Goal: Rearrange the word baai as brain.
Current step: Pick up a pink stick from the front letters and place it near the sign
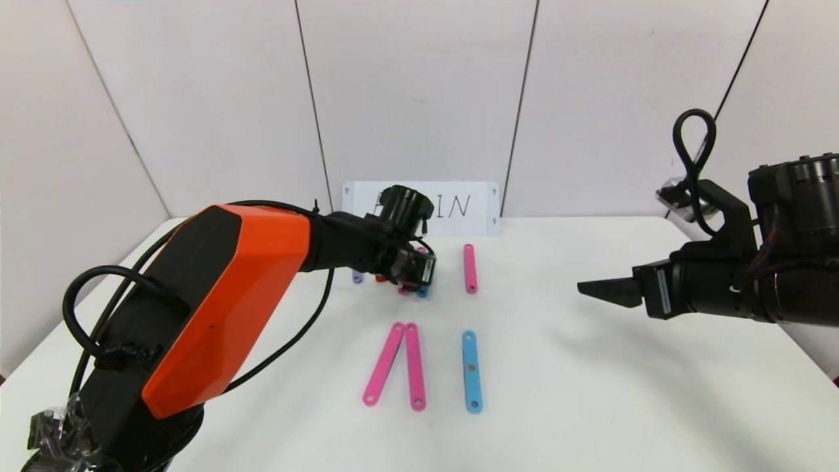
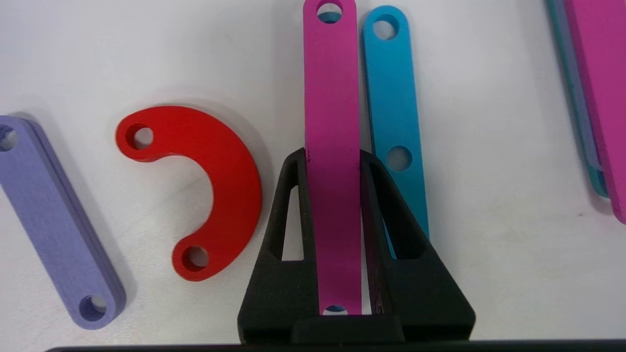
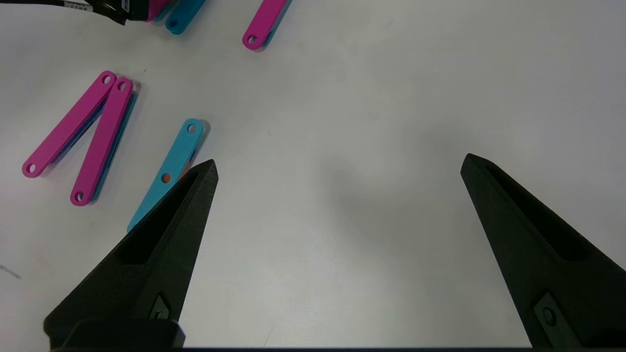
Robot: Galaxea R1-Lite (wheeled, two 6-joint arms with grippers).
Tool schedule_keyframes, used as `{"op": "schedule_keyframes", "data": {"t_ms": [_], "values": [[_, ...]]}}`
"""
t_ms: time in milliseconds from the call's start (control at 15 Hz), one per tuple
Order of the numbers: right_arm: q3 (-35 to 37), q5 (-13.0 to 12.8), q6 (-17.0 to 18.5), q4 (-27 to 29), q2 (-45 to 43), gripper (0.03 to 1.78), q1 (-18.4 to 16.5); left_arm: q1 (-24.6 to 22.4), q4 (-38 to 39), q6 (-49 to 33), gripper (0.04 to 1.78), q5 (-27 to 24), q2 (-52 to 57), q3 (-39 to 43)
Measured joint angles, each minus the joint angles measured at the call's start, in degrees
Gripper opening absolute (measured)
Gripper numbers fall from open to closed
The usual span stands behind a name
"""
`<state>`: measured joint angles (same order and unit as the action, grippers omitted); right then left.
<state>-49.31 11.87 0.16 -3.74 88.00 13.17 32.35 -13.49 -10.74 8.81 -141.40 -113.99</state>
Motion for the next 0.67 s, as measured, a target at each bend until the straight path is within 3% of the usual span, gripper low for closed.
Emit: {"op": "schedule_keyframes", "data": {"t_ms": [667], "values": [[-0.1, 0.0, 0.0, 0.0, -0.3, 1.74, -0.1, 3.2, 2.5, -0.4, 0.3, -0.4, -0.2, -0.2]]}}
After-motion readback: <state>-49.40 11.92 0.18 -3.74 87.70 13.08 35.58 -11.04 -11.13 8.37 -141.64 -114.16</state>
